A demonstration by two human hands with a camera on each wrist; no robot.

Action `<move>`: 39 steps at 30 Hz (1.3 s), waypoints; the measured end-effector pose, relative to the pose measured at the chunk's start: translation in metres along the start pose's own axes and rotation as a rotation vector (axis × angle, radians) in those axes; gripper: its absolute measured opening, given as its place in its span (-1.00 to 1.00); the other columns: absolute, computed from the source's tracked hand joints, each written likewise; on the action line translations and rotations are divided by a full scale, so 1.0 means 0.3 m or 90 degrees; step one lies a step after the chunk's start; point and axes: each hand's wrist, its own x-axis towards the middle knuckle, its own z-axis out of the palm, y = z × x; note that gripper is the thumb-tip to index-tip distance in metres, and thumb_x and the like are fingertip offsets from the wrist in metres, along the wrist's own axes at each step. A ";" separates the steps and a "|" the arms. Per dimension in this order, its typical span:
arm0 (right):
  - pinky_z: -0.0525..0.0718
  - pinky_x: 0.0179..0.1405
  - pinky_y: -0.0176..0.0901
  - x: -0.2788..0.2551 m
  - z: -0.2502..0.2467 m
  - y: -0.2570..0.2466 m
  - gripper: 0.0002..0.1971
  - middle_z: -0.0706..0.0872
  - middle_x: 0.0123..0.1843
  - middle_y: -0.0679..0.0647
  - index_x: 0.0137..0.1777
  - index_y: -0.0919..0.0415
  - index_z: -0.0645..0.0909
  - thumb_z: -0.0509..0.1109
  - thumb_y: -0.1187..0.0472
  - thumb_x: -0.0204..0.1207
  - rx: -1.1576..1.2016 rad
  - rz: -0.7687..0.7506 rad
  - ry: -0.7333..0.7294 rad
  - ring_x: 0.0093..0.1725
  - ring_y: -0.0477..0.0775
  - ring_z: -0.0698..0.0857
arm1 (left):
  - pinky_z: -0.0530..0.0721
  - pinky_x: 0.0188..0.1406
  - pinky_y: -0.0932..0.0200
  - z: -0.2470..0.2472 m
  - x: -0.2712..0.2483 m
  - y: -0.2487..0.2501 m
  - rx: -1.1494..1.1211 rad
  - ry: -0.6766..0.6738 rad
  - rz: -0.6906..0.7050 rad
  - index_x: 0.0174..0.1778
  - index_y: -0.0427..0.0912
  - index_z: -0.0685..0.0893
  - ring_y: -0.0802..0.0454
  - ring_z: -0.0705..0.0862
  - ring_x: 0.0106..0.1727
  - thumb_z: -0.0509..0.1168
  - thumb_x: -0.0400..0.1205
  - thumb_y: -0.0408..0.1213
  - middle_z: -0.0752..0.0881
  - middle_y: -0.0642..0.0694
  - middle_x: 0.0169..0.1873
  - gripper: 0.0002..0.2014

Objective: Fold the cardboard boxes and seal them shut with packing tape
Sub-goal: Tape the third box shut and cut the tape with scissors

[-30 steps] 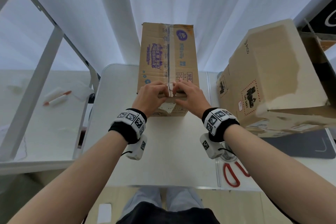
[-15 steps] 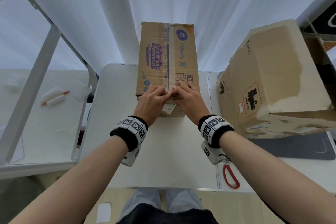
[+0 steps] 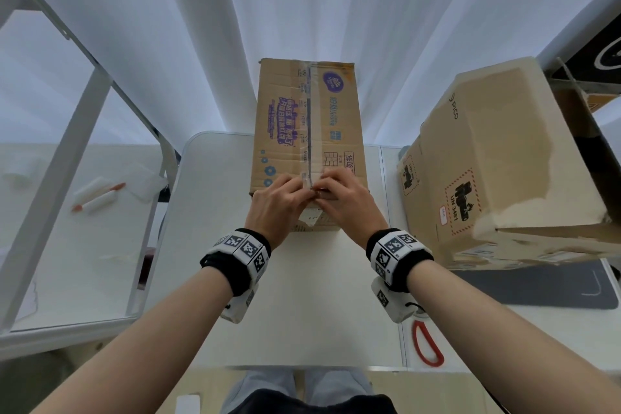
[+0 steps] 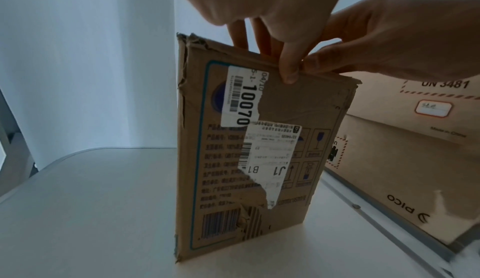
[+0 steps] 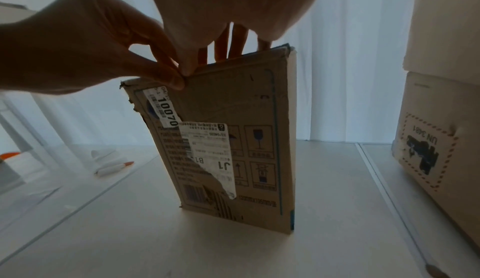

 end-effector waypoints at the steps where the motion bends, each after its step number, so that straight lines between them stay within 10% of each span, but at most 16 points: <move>1: 0.60 0.40 0.15 -0.001 -0.001 0.002 -0.81 0.64 0.16 0.02 0.08 0.15 0.72 0.46 0.06 0.59 -0.004 -0.001 -0.010 0.18 0.04 0.62 | 0.68 -0.56 0.04 0.002 -0.001 0.000 0.007 -0.001 0.010 -0.05 -0.11 0.79 -0.01 0.67 -0.08 0.32 0.65 -0.17 0.74 0.00 -0.16 -0.84; 5: 0.73 0.03 0.03 0.026 -0.008 0.005 -0.80 0.67 0.07 -0.12 -0.07 0.06 0.78 0.48 -0.05 0.52 0.000 0.079 -0.033 0.10 -0.04 0.64 | 0.61 -0.62 0.07 0.007 0.000 -0.001 0.022 0.005 0.001 -0.20 -0.11 0.74 0.04 0.62 -0.14 0.32 0.68 -0.15 0.69 0.04 -0.24 -0.81; 10: 0.58 0.29 0.04 0.111 -0.066 0.025 -0.91 0.59 -0.05 -0.10 -0.13 0.07 0.80 0.62 0.11 0.43 0.179 0.185 -0.128 0.16 0.01 0.53 | 0.62 -0.62 0.10 -0.007 0.049 -0.002 -0.039 -0.026 -0.039 -0.35 -0.10 0.69 0.09 0.57 -0.25 0.42 0.56 -0.04 0.60 0.06 -0.32 -0.75; 15: 0.38 0.47 0.08 0.138 -0.056 0.024 -0.71 0.48 0.20 -0.04 0.05 -0.02 0.65 0.62 -0.03 0.40 -0.022 0.182 -0.140 0.32 0.05 0.41 | 0.76 -0.19 0.03 -0.082 0.159 -0.039 -0.132 -0.198 -0.111 -0.36 -0.01 0.70 0.18 0.60 -0.23 0.53 0.48 0.07 0.62 0.15 -0.24 -0.73; 17: 0.19 0.62 0.13 0.140 -0.057 0.035 -0.43 0.35 0.46 0.03 0.27 -0.11 0.55 0.64 -0.17 0.30 -0.065 0.229 -0.128 0.54 0.13 0.28 | 0.69 0.18 0.02 -0.096 0.198 -0.062 -0.124 -0.246 -0.140 -0.17 0.04 0.68 0.12 0.60 0.06 0.58 0.38 0.12 0.60 0.13 0.00 -0.68; 20: 0.04 0.71 0.33 0.133 -0.064 0.060 0.01 -0.05 0.71 0.05 0.57 -0.19 0.27 0.68 -0.30 0.14 -0.003 0.326 -0.130 0.73 0.20 -0.03 | 0.17 0.65 -0.16 -0.080 0.240 -0.097 -0.023 -0.302 -0.185 0.43 0.07 0.48 -0.09 0.26 0.57 0.59 0.17 0.34 0.37 -0.01 0.48 -0.07; 24: 0.32 0.61 0.41 0.108 -0.038 0.074 0.24 -0.15 0.75 0.04 0.68 -0.26 -0.06 0.69 -0.29 0.12 0.145 0.401 -0.129 0.72 0.23 0.11 | -0.26 0.67 -0.36 -0.059 0.270 -0.125 -0.010 -0.391 -0.288 0.71 0.17 -0.01 -0.15 -0.31 0.72 0.58 0.08 0.42 -0.17 0.00 0.72 0.34; 29: 0.40 0.56 0.19 0.109 -0.042 0.083 0.36 0.06 0.69 0.02 0.73 -0.21 -0.26 0.73 -0.19 0.17 0.199 0.382 -0.106 0.63 0.06 0.27 | -0.27 0.61 -0.49 -0.055 0.268 -0.134 -0.029 -0.427 -0.311 0.72 0.22 -0.11 -0.08 -0.43 0.70 0.54 0.09 0.48 -0.33 0.04 0.72 0.37; 35: 0.65 0.25 -0.09 0.037 -0.037 0.117 -0.24 0.52 0.51 -0.02 0.71 -0.28 0.02 0.33 -0.24 0.61 0.502 0.512 0.026 0.37 -0.05 0.63 | -0.34 0.61 -0.45 0.001 0.189 -0.107 -0.001 -0.344 -0.334 0.71 0.23 -0.29 -0.05 -0.57 0.64 -0.01 0.05 0.81 -0.51 0.06 0.66 0.35; 39: 0.64 0.33 0.23 0.003 0.015 0.191 -0.54 0.59 0.45 0.12 0.59 -0.07 0.33 0.02 -0.16 0.76 0.548 0.736 0.003 0.31 0.14 0.64 | -0.37 0.62 -0.36 -0.011 0.167 -0.133 0.005 -0.315 -0.332 0.71 0.25 -0.28 -0.02 -0.53 0.66 -0.12 0.01 0.84 -0.47 0.08 0.68 0.35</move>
